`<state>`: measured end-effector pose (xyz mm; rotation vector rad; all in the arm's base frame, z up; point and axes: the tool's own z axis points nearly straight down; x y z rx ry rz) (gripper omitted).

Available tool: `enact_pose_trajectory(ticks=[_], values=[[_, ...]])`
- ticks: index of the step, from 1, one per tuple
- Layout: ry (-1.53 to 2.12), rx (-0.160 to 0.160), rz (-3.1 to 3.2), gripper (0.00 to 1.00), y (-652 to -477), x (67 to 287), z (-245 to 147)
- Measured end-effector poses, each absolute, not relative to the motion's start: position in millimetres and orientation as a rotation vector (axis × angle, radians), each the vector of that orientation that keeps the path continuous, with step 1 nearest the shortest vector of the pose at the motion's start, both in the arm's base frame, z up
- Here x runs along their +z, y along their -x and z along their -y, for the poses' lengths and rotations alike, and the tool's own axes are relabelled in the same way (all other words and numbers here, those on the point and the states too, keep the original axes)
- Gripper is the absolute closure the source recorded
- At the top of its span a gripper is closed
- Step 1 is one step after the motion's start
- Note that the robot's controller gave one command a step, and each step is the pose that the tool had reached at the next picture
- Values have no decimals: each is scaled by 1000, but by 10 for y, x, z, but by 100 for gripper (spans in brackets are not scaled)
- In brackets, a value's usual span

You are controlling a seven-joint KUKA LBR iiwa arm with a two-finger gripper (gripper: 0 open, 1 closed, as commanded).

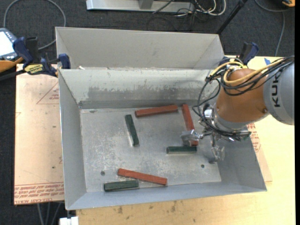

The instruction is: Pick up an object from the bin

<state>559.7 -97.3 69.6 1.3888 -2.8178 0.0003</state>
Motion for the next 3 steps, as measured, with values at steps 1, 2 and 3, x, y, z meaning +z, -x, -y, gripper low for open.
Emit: enact_pose_trajectory(ticks=[1,2,3], values=[[-1299,-5,2862,0,-5519,708,508],[-1297,-2,2863,100,-5521,714,527],[-1259,3,2891,100,-5395,2384,-181]])
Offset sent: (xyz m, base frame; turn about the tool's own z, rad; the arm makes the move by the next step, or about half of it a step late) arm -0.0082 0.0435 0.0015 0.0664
